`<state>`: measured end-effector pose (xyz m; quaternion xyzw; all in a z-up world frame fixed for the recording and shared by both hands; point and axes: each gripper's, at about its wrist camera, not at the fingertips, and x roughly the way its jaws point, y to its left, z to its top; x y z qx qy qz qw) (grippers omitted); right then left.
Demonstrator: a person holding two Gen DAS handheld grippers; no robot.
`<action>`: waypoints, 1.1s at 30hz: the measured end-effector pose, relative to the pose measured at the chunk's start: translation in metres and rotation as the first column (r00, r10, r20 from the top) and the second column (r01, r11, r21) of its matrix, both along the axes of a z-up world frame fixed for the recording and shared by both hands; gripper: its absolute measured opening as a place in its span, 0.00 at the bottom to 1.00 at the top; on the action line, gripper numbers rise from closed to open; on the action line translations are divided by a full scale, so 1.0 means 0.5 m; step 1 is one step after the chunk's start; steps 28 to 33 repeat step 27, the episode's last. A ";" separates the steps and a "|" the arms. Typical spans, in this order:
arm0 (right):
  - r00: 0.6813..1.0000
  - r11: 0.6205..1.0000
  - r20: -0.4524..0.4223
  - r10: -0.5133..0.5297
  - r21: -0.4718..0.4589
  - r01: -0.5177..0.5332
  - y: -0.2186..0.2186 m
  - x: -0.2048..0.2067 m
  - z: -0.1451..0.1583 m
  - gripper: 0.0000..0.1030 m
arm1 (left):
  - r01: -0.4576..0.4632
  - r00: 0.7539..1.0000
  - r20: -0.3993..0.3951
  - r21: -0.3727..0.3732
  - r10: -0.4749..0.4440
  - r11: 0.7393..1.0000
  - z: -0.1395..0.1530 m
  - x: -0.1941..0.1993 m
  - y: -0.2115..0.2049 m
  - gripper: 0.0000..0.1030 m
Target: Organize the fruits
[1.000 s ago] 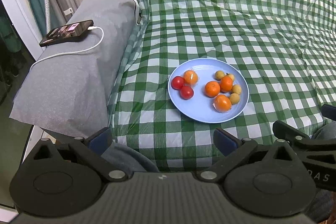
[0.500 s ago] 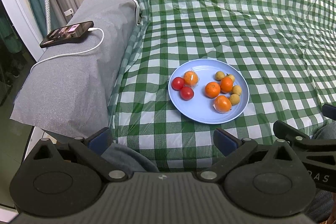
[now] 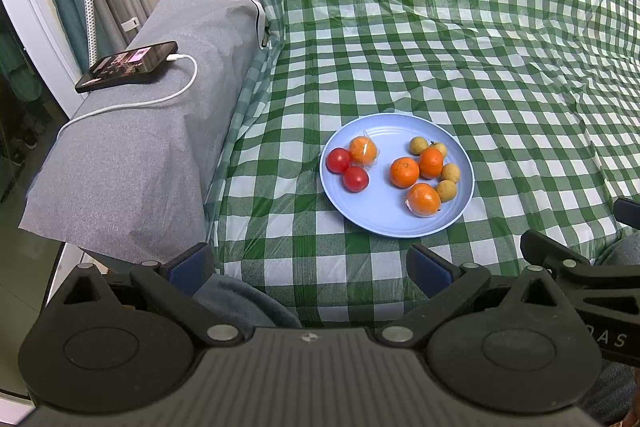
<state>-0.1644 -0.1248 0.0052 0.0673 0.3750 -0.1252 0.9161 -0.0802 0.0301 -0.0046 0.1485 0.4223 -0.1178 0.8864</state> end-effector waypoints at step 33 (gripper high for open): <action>0.999 0.999 -0.016 0.031 0.009 -0.031 -0.011 0.027 -0.007 0.99 | 0.008 1.000 -0.008 0.021 -0.008 1.000 -0.011 0.047 -0.018 0.99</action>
